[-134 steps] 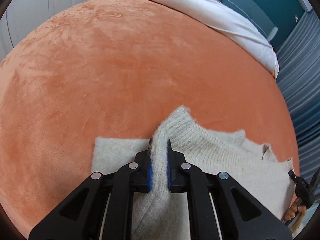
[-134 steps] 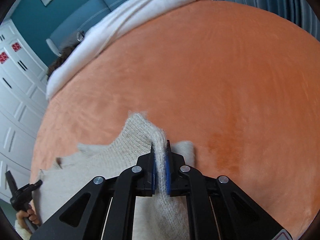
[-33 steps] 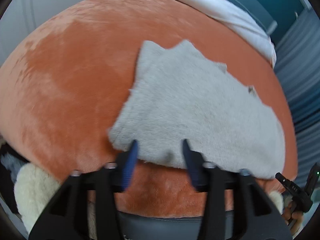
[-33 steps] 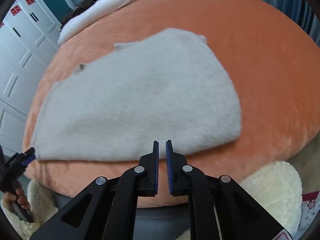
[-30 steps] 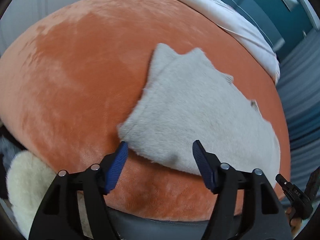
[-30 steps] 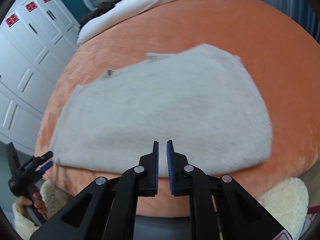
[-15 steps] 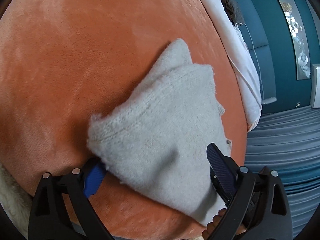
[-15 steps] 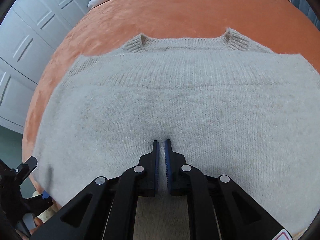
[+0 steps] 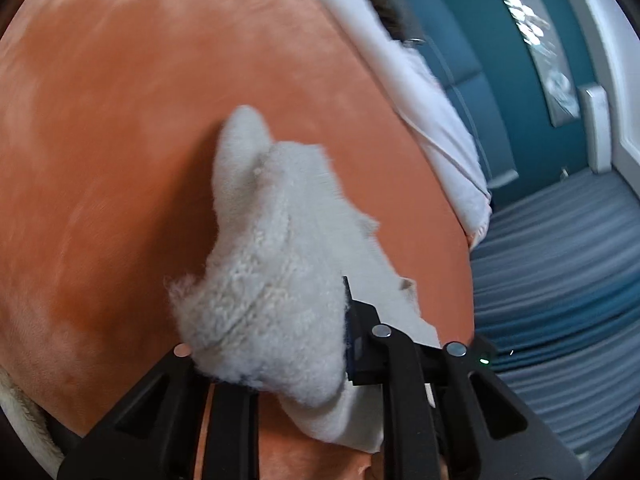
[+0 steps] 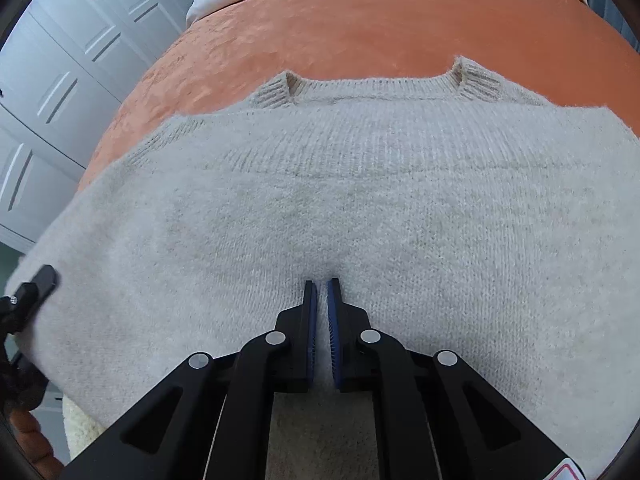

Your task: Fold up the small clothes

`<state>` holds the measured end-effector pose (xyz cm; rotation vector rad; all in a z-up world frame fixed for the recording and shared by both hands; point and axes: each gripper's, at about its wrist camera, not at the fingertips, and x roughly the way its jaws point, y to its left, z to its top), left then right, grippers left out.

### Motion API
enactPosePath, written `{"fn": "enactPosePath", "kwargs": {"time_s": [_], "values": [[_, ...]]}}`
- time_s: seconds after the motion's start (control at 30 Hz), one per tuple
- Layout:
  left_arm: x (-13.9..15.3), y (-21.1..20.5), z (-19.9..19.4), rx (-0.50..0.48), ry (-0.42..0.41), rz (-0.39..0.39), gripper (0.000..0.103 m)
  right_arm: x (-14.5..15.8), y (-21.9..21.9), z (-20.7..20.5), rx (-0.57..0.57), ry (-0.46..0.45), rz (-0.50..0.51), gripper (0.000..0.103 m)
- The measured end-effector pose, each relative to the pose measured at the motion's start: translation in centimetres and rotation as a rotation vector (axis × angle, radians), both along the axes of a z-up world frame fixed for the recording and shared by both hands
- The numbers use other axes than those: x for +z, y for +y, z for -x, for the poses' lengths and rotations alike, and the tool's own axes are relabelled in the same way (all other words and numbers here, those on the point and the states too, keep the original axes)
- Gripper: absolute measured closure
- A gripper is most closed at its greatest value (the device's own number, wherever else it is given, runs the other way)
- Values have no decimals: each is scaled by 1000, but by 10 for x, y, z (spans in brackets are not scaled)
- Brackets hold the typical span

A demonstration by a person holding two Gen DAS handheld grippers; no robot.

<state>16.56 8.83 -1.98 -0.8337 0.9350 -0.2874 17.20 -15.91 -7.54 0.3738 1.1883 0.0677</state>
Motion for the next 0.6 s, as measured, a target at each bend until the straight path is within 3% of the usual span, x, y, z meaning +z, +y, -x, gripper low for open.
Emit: {"fn": "enactPosePath", "kwargs": {"time_s": [0.1, 0.2, 0.3, 0.43, 0.6], "values": [[36, -37, -2, -93, -91, -37, 87, 3, -12, 4, -25, -13, -81, 97], [77, -93, 7, -253, -239, -152, 87, 20, -40, 20, -83, -5, -213, 93], [94, -155, 19, -418, -309, -208, 87, 45, -87, 57, -167, -65, -231, 88], [68, -232, 31, -580, -277, -252, 87, 59, -162, 124, -343, -104, -201, 73], [-4, -293, 45, -699, -112, -364, 82, 61, -204, 181, -448, -120, -206, 67]]}}
